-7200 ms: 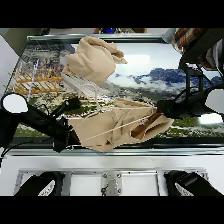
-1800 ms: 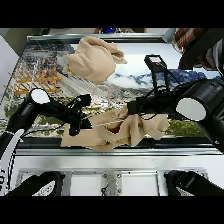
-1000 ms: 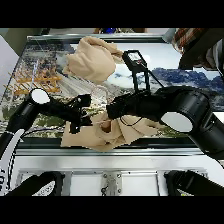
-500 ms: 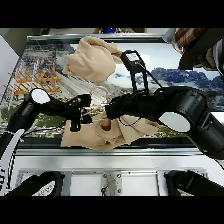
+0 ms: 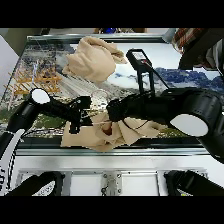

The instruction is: Fold the clothes and pants, and hang the long-sleeved shirts on hangers.

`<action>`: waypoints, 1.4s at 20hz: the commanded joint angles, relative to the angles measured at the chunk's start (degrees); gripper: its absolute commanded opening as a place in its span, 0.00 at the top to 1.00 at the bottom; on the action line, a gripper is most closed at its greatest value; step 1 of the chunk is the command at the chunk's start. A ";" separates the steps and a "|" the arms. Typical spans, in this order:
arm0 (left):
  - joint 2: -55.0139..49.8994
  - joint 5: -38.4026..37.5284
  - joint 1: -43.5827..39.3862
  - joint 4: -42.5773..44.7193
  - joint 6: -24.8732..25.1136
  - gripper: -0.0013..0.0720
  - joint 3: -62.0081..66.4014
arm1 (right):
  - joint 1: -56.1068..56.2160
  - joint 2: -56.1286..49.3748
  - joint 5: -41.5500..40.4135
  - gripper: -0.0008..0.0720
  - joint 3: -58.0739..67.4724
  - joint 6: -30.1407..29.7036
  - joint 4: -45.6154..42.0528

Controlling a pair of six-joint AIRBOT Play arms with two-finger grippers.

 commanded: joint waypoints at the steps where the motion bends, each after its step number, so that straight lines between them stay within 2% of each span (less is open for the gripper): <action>1: -0.02 -0.70 0.00 0.09 -0.07 0.95 0.00 | -2.38 2.29 6.21 0.40 0.07 -0.02 0.48; 3: -0.02 -0.68 0.00 0.09 -0.07 0.95 0.00 | -4.70 3.17 9.31 0.14 0.07 -3.98 1.05; 6: -0.02 -0.70 0.00 0.09 -0.09 0.95 0.00 | -11.43 4.28 10.93 0.14 0.07 -15.02 10.14; 8: -0.02 -0.72 0.00 0.09 -0.09 0.95 0.00 | -17.86 4.83 12.70 0.14 0.04 -26.80 21.16; 10: -0.02 -0.70 0.00 0.09 -0.07 0.95 0.00 | -25.00 5.25 13.73 0.14 0.04 -35.43 28.94; 14: -0.02 -0.68 0.00 0.11 -0.07 0.95 0.00 | -32.96 5.31 13.33 0.14 0.04 -37.05 30.01; 15: -0.02 -0.72 0.00 0.13 -0.07 0.95 0.00 | -33.64 5.33 13.77 0.14 0.04 -35.10 30.32; 16: -0.02 -0.72 0.00 0.13 -0.07 0.95 0.00 | -33.62 5.31 13.11 0.13 0.04 -37.73 29.81; 17: -0.02 -0.79 0.00 0.13 -0.07 0.95 0.00 | -33.66 5.29 13.11 0.13 0.00 -43.82 29.73; 20: 0.00 -1.81 0.00 0.13 -0.07 0.95 0.00 | -40.04 5.29 16.83 0.13 -0.79 -54.90 32.11; 22: 0.00 -2.19 0.00 0.15 -0.07 0.95 0.00 | -49.27 5.31 22.05 0.13 -3.65 -64.28 41.72; 26: 0.00 -2.19 0.00 0.15 -0.07 0.95 0.00 | -72.65 5.27 32.79 0.13 -14.49 -87.47 66.58; 28: 0.00 -2.19 0.00 0.15 -0.07 0.95 0.00 | -80.78 5.27 37.83 0.13 -20.15 -98.40 68.46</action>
